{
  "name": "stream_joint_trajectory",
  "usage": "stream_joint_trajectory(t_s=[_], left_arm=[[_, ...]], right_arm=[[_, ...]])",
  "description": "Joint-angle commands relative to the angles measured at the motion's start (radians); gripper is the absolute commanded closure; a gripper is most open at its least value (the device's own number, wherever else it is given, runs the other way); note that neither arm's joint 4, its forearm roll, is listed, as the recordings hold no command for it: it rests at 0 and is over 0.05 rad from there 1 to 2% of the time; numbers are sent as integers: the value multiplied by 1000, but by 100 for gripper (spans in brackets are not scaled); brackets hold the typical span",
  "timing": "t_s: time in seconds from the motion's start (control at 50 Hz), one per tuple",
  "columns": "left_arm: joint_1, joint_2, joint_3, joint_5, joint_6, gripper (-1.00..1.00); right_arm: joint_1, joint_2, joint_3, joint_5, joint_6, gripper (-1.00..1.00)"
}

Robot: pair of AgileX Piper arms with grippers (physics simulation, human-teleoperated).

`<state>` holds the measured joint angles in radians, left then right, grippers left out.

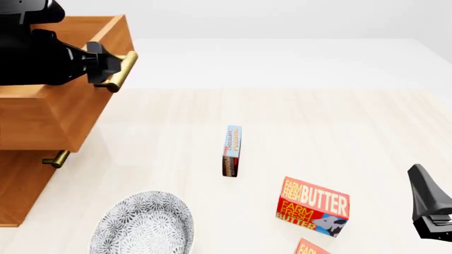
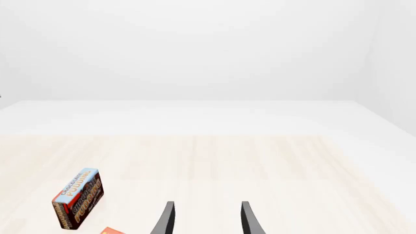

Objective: Put the chocolate pudding in the top drawer of the cabinet and close it.

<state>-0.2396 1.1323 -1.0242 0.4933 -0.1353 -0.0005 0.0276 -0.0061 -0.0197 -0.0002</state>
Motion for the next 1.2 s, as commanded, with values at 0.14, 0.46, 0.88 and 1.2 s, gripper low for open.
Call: stream_joint_trajectory(t_s=[0.14, 0.46, 0.88, 1.2], left_arm=[[-39, 52, 23, -26, 25, -100], [-56, 62, 22, -32, 17, -100], [-98, 91, 3, -53, 4, -100], [-125, 132, -19, -66, 2, -100]], right_arm=[[0, 0, 0, 0, 0, -100], [0, 0, 0, 0, 0, -100], [0, 8, 0, -8, 1, -100], [0, 2, 0, -3, 0, -100]])
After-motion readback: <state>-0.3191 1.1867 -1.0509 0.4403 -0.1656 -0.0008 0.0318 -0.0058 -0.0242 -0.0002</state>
